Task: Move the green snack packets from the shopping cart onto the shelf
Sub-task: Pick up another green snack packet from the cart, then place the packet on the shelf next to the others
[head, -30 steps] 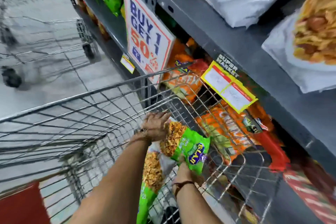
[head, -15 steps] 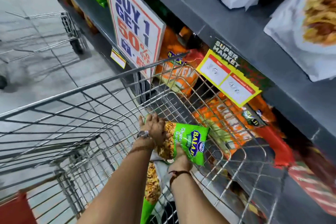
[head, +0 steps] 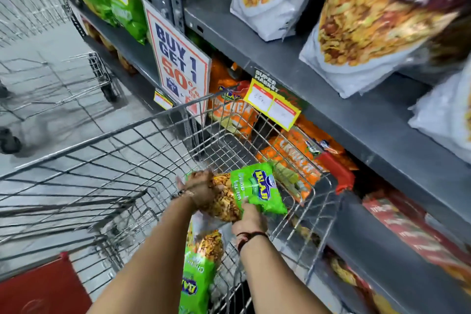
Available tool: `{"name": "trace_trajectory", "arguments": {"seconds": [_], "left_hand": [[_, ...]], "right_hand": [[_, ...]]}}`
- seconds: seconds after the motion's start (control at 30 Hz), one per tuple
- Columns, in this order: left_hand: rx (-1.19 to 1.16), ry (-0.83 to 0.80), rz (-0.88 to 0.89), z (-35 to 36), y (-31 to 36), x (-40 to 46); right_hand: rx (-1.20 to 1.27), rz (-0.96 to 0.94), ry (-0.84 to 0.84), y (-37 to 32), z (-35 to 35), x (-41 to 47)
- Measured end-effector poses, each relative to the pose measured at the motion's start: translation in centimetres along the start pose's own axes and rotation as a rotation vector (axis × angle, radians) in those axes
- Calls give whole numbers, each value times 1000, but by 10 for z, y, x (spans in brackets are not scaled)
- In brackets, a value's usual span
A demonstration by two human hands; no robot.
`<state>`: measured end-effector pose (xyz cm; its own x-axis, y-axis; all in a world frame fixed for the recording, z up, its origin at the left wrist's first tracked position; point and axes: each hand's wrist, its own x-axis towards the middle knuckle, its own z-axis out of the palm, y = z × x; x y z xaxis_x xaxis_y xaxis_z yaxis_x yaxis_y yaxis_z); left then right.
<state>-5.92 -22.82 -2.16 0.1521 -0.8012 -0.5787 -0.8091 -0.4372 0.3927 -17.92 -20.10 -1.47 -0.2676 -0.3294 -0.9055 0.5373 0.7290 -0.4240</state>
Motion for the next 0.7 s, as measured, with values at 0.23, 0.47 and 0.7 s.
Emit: {"name": "trace_trajectory", "arguments": {"seconds": [0.23,0.47,0.7], "left_hand": [[-370,43,85,-26,20,-97],[-800,143,232,-49,69,-184],[-883,121,439,-56,154,-276]], "right_hand": [[-24,-248,-157,-27,-31,-71],[-89,-599,-484,-81,-93,-153],[-55,-826,-474,-129,-188,-207]]}}
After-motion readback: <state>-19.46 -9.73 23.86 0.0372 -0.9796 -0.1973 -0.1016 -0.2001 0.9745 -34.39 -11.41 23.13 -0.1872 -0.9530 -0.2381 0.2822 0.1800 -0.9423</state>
